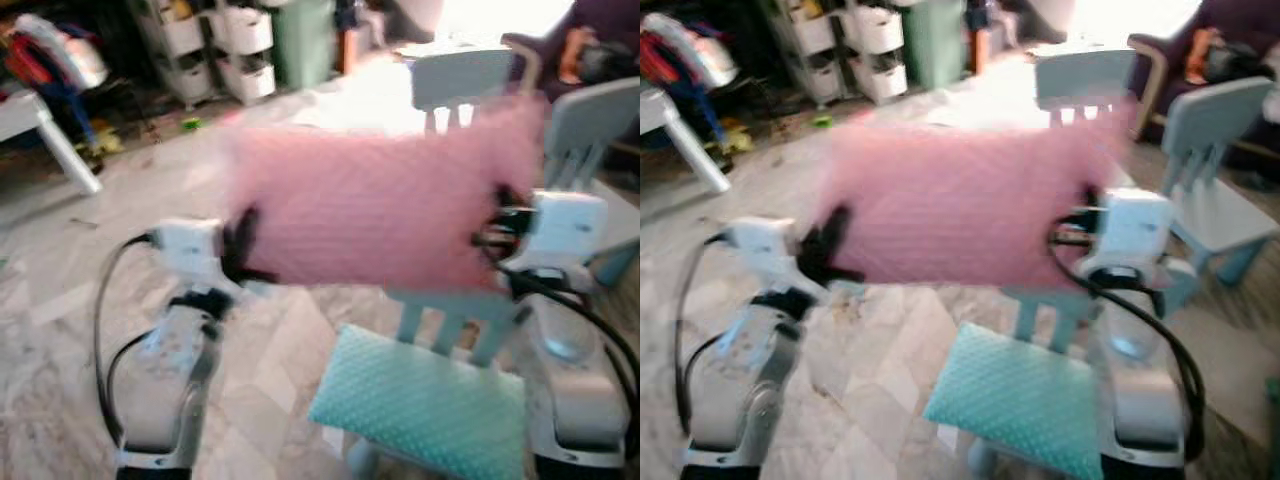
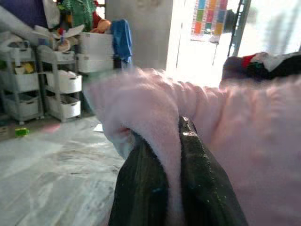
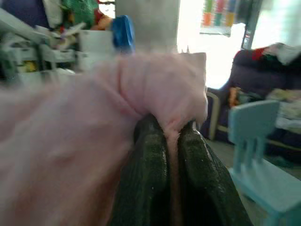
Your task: Move the pillow to the sofa
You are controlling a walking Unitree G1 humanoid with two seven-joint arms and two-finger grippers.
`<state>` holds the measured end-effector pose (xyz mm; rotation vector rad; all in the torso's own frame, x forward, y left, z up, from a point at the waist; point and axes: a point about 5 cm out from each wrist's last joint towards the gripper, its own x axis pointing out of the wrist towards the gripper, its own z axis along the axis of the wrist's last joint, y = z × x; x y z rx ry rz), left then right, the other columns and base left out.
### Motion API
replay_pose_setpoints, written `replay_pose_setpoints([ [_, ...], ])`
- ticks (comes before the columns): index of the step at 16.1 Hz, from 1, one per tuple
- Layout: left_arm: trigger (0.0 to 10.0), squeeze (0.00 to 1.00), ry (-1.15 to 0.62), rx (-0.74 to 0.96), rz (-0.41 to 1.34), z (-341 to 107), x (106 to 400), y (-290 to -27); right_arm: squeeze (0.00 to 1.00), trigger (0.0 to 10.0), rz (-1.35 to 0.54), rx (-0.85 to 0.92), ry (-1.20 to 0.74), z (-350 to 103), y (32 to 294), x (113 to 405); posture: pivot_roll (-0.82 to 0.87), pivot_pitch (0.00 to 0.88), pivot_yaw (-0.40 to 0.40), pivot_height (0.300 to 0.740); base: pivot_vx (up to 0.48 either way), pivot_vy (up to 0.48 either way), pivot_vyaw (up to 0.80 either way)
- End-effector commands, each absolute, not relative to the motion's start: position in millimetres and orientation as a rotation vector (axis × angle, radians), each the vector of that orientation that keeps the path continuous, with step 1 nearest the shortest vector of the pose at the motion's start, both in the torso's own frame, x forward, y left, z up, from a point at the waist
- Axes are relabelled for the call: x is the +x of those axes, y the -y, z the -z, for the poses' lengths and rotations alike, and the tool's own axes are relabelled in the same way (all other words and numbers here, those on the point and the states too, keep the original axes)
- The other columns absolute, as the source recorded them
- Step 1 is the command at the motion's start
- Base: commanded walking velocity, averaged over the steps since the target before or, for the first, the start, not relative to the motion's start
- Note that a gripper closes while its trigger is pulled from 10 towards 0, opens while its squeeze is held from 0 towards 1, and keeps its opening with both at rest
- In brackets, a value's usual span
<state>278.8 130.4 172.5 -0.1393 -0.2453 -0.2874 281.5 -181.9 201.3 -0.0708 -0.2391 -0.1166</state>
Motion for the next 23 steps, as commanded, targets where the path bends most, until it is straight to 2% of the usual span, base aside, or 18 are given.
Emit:
replay_pose_setpoints([
  [1,0.0,0.00,0.237,-0.122,0.214,-169,277,-150,0.00,0.0,0.054,-0.056,0.288,-212,166,284,-0.18,0.000,0.051,0.740,0.000,0.000,0.00],
  [12,0.0,0.00,0.140,-0.164,0.165,-159,283,-153,0.00,0.0,0.038,-0.048,0.268,-210,167,285,-0.17,0.000,0.037,0.740,0.000,0.000,0.00],
  [13,4.0,0.00,0.127,-0.160,0.159,-158,284,-153,0.00,0.0,0.037,-0.046,0.266,-210,167,285,-0.17,0.000,0.035,0.740,0.000,0.000,0.00],
  [14,8.8,0.00,0.113,-0.149,0.154,-156,285,-153,0.00,0.0,0.035,-0.047,0.264,-210,167,285,-0.17,0.000,0.035,0.740,0.000,0.000,0.00],
  [15,10.0,0.00,0.102,-0.139,0.136,-156,286,-153,0.00,0.0,0.029,-0.053,0.259,-209,167,285,-0.18,0.000,0.033,0.740,0.000,0.000,0.00],
  [16,10.0,0.00,0.094,-0.135,0.125,-156,287,-154,0.00,3.1,0.030,-0.057,0.252,-209,168,286,-0.18,0.000,0.033,0.740,0.000,0.000,0.00],
  [17,10.0,0.00,0.092,-0.169,0.102,-158,290,-156,0.00,10.0,0.033,-0.058,0.229,-207,168,287,-0.18,0.000,0.029,0.740,0.000,0.000,0.00],
  [19,10.0,0.00,0.071,-0.205,0.084,-159,292,-158,0.00,10.0,0.028,-0.054,0.213,-206,169,289,-0.17,0.000,0.025,0.740,0.000,0.000,-0.24],
  [21,10.0,0.00,0.026,-0.165,0.023,-158,293,-161,0.00,10.0,0.021,-0.049,0.198,-204,169,290,-0.17,0.000,0.021,0.740,0.000,0.000,-0.80],
  [23,10.0,0.00,0.021,-0.225,0.068,-156,292,-159,0.00,10.0,0.014,-0.047,0.193,-204,168,291,-0.17,0.000,0.019,0.740,0.000,0.000,-0.80],
])
